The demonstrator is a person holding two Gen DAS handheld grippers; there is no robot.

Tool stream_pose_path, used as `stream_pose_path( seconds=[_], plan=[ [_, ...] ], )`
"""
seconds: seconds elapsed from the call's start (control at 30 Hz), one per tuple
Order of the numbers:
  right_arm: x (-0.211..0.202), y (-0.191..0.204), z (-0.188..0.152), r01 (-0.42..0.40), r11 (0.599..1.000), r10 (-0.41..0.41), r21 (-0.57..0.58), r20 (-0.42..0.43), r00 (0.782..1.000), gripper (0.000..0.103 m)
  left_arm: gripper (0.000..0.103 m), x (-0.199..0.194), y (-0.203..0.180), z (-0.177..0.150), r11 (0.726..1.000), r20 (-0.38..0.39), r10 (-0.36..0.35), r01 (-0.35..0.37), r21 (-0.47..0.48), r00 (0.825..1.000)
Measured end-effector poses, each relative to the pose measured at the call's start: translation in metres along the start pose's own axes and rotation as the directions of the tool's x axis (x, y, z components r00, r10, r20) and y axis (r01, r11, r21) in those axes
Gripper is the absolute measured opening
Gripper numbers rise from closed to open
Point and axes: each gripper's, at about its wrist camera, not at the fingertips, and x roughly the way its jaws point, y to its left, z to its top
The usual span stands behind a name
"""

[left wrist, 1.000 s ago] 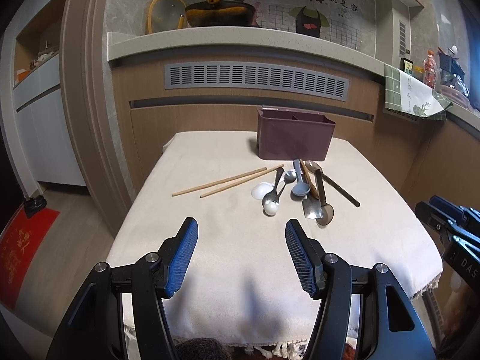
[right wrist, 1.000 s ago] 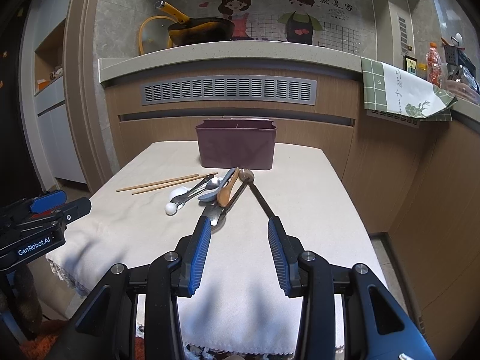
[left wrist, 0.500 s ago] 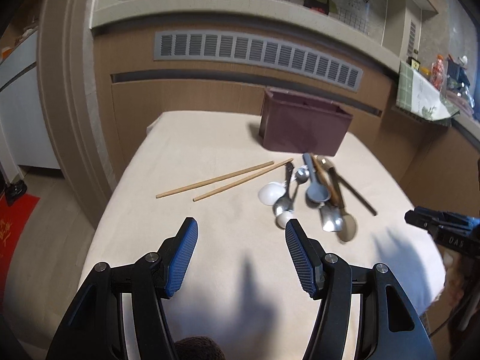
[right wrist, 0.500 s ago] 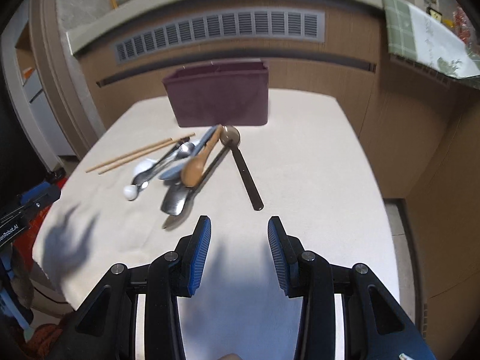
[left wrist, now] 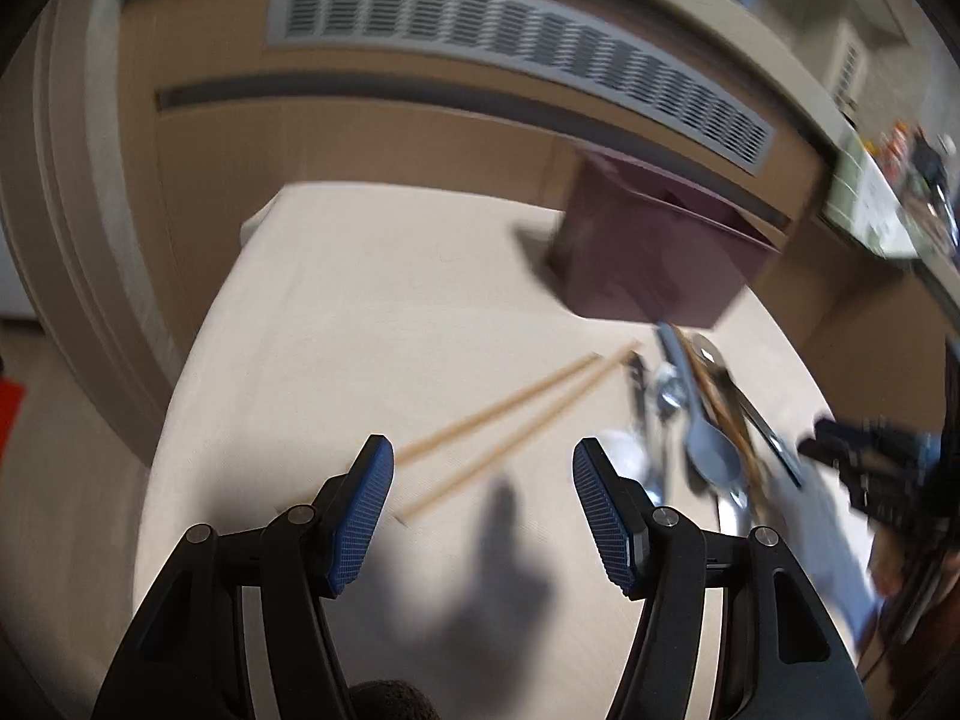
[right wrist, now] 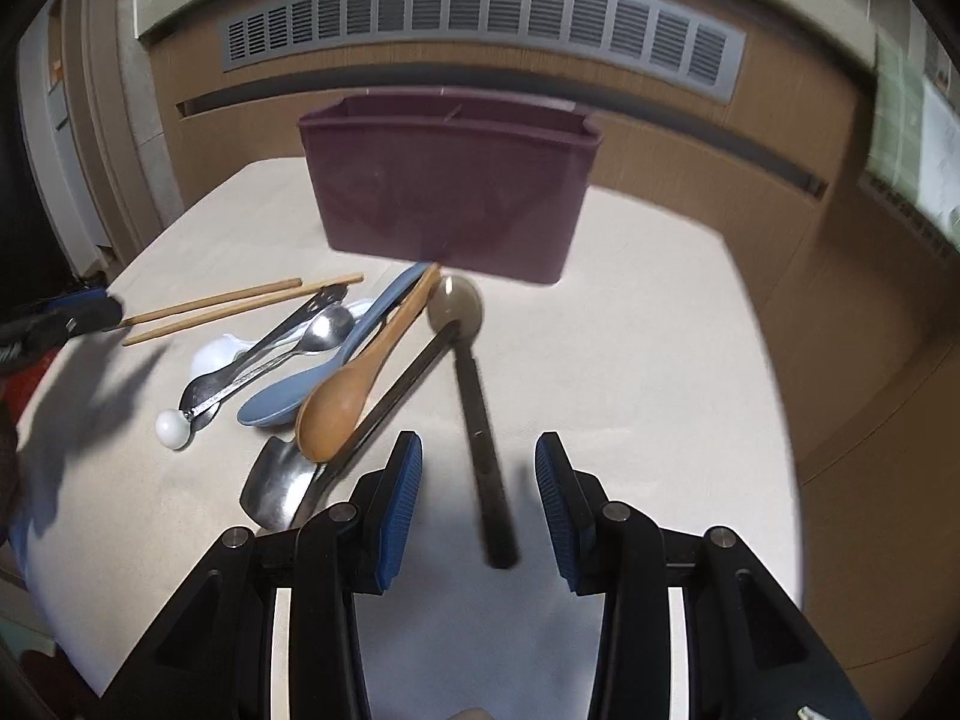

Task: Organize utensils
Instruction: 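Reach the right tool to the dark ladle and close on its handle, then lift the dark ladle with the right tool while the left tool grasps the white-handled spoon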

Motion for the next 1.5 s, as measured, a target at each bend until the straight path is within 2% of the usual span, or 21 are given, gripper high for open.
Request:
stream_pose_path(
  seconds=[0.1,0.17,0.27,0.37,0.47,0.57,0.67,0.7,0.77,0.9,1.03,1.1,1.2,1.33,1.43,1.5],
  plan=[
    [0.013,-0.004,0.000,-0.042,0.999,0.043,0.033,-0.027,0.999,0.035,0.063,0.017,0.018,0.006,0.999,-0.030,0.011,-0.012,-0.030,0.999],
    [0.016,-0.005,0.003,-0.039,0.999,0.040,0.032,-0.025,0.999,0.035,0.063,0.028,0.026,0.008,0.999,-0.064,0.002,-0.005,-0.048,0.998],
    [0.019,-0.004,0.012,-0.021,1.000,0.021,0.013,-0.014,1.000,0.035,0.063,0.033,0.025,0.000,0.996,-0.090,-0.034,0.027,-0.082,0.995],
    [0.027,-0.005,0.024,0.003,1.000,-0.002,0.012,-0.016,1.000,0.035,0.063,0.030,0.010,-0.006,0.996,-0.098,-0.070,0.063,-0.068,0.993],
    [0.043,-0.011,0.037,-0.006,1.000,0.006,0.001,-0.020,1.000,0.034,0.063,0.027,-0.010,-0.016,0.987,-0.140,-0.159,0.151,-0.062,0.977],
    [0.059,-0.017,0.044,-0.034,0.999,0.035,0.010,-0.070,0.997,0.030,0.063,0.024,-0.030,-0.025,0.974,-0.178,-0.227,0.222,-0.049,0.957],
    [0.064,-0.021,0.044,-0.084,0.996,0.085,0.018,-0.085,0.993,0.030,0.063,0.021,-0.042,-0.030,0.964,-0.192,-0.265,0.263,-0.037,0.945],
    [0.066,-0.021,0.043,-0.101,0.995,0.103,0.020,-0.088,0.991,0.030,0.063,0.020,-0.044,-0.031,0.966,-0.187,-0.259,0.259,-0.026,0.948],
    [0.072,-0.019,0.043,-0.124,0.992,0.126,0.019,-0.092,0.988,0.030,0.063,0.020,-0.047,-0.030,0.977,-0.167,-0.206,0.211,0.011,0.964],
    [0.085,-0.007,0.058,-0.091,0.994,0.087,-0.056,-0.074,0.993,0.033,0.063,0.022,-0.039,-0.026,0.993,-0.136,-0.114,0.119,0.028,0.984],
    [0.100,0.005,0.075,-0.062,0.992,0.056,-0.109,-0.060,0.997,0.030,0.063,0.024,-0.029,-0.027,0.997,-0.138,-0.062,0.068,0.036,0.988],
    [0.099,0.005,0.078,-0.055,0.994,0.051,-0.092,-0.049,0.997,0.029,0.063,0.022,-0.027,-0.027,0.997,-0.137,-0.057,0.063,0.038,0.989],
    [0.084,0.000,0.073,-0.011,0.998,0.012,-0.054,0.017,1.000,0.029,0.063,0.020,-0.027,-0.028,0.998,-0.133,-0.032,0.039,0.053,0.991],
    [0.056,-0.015,0.057,-0.037,0.999,0.036,0.009,0.054,0.998,0.029,0.063,0.016,-0.040,-0.026,0.993,-0.105,-0.045,0.055,0.104,0.993],
    [0.039,-0.027,0.039,-0.083,0.995,0.079,0.062,0.058,0.995,0.029,0.063,0.011,-0.063,-0.022,0.978,-0.070,-0.096,0.107,0.179,0.993],
    [0.034,-0.034,0.028,-0.091,0.992,0.086,0.086,0.058,0.995,0.029,0.063,0.012,-0.079,-0.021,0.967,-0.073,-0.149,0.161,0.199,0.986]
  ],
)
